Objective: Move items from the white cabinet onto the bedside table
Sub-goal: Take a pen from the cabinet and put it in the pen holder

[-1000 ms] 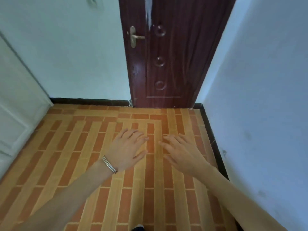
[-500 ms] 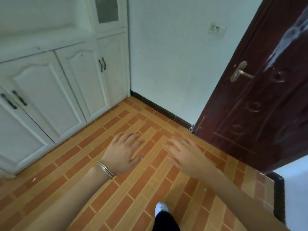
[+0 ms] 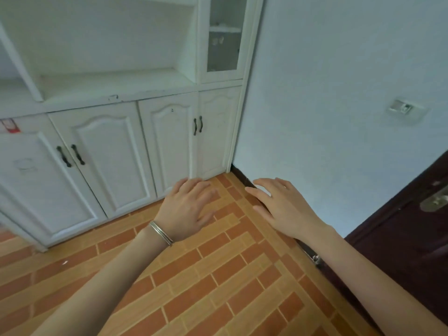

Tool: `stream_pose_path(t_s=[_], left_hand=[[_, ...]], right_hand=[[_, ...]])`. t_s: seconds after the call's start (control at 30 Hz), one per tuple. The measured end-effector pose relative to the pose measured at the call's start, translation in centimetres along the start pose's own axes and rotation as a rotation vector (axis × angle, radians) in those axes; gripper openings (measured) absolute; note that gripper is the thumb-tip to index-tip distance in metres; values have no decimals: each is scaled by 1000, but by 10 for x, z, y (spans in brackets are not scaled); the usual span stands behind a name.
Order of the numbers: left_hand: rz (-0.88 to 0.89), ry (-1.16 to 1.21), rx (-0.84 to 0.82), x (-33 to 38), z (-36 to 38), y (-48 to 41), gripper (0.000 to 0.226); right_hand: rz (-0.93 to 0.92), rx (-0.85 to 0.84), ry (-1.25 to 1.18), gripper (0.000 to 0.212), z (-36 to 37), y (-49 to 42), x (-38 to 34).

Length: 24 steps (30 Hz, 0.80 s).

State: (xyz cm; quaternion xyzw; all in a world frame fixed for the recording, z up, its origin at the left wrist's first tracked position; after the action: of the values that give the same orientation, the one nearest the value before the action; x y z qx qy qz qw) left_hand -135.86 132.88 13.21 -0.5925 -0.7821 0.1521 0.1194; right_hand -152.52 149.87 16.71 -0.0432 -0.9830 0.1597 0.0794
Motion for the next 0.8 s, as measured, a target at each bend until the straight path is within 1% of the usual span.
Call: stream_pose_path(t_s=[0.17, 0.27, 0.43, 0.57, 0.67, 0.8], left_hand=[[-39, -24, 19, -34, 16, -67, 52], [-45, -38, 47, -65, 26, -113, 51], [-13, -66, 54, -127, 29, -199, 53], [45, -95, 80, -173, 34, -262, 52], [66, -106, 74, -200, 49, -292, 52], [73, -119, 35, -226, 81, -321, 52]], right_hand=[[-50, 32, -18, 42, 29, -57, 43], [-47, 41, -8, 37, 44, -101, 73], [-20, 105, 34, 40, 56, -188, 124], [-6, 156, 72, 40, 71, -247, 160], [2, 199, 69, 37, 89, -277, 180], [-31, 182, 88, 40, 124, -309, 203]])
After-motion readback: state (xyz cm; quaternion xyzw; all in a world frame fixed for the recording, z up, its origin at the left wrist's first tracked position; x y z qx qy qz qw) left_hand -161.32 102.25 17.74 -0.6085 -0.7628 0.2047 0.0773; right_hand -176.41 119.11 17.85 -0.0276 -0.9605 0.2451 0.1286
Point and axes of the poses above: each hand's wrist, its own y-axis away from the middle knuckle, its own z-axis out of the palm, x = y × z, the point moved 2 cm from there along -y, towards the middle knuckle, and after that the axes turned 3 degrees about -z, right-handed, at the moved point
